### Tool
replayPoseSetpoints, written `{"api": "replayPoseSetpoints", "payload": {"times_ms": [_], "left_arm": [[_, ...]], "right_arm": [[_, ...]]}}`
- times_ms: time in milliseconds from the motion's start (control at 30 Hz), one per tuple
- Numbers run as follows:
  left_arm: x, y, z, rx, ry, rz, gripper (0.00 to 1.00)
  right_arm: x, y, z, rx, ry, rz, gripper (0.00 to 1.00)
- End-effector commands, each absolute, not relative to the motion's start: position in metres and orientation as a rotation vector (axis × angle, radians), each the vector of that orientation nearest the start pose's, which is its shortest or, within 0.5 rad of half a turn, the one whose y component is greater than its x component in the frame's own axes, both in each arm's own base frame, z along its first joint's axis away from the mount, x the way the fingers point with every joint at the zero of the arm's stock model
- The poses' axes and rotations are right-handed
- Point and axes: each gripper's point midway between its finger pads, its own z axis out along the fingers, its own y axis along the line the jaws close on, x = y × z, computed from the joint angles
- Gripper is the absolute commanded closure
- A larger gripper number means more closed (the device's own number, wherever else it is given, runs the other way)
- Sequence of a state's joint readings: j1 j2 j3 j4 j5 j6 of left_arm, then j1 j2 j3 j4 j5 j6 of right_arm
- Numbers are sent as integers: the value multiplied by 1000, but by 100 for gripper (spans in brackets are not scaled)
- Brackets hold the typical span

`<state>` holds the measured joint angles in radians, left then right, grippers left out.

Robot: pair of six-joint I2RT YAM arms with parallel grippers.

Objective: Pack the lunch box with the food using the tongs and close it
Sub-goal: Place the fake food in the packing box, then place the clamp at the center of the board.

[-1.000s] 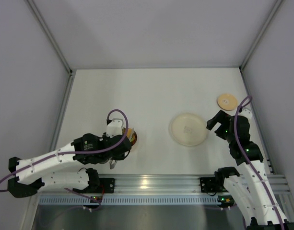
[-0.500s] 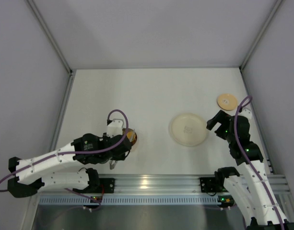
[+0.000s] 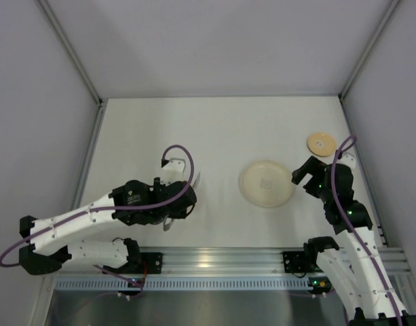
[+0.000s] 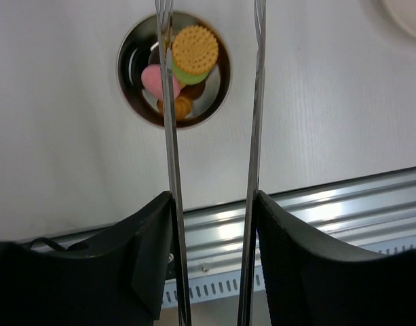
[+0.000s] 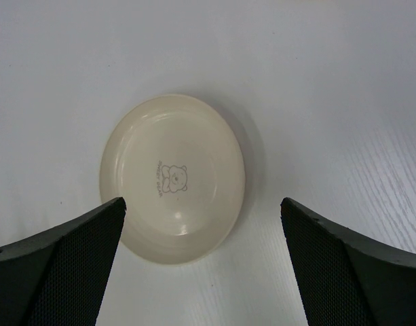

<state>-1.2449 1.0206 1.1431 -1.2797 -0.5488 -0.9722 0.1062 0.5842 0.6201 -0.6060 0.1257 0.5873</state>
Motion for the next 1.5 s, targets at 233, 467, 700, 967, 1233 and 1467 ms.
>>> {"api": "replayPoseSetpoints", "payload": {"times_ms": [233,467,700,967,1233,1467], "left_arm": [[247,-273,244,194,2290,-324,46],[365,-306,214,104,2264,-376,46],[436,-338,130,146,2363,-262,44],[450,-321,81,91,2458,-219,34],[435,-317,57,130,2524,-215,22],[435,-320,75,139,2496,-254,17]], "right_arm": [[241,29,185,564,2005,320,5],[234,33,187,550,2011,344,5],[230,33,196,539,2002,353,5],[229,33,194,528,2013,342,5],[228,33,195,533,2009,345,5],[225,32,199,532,2005,339,5]]}}
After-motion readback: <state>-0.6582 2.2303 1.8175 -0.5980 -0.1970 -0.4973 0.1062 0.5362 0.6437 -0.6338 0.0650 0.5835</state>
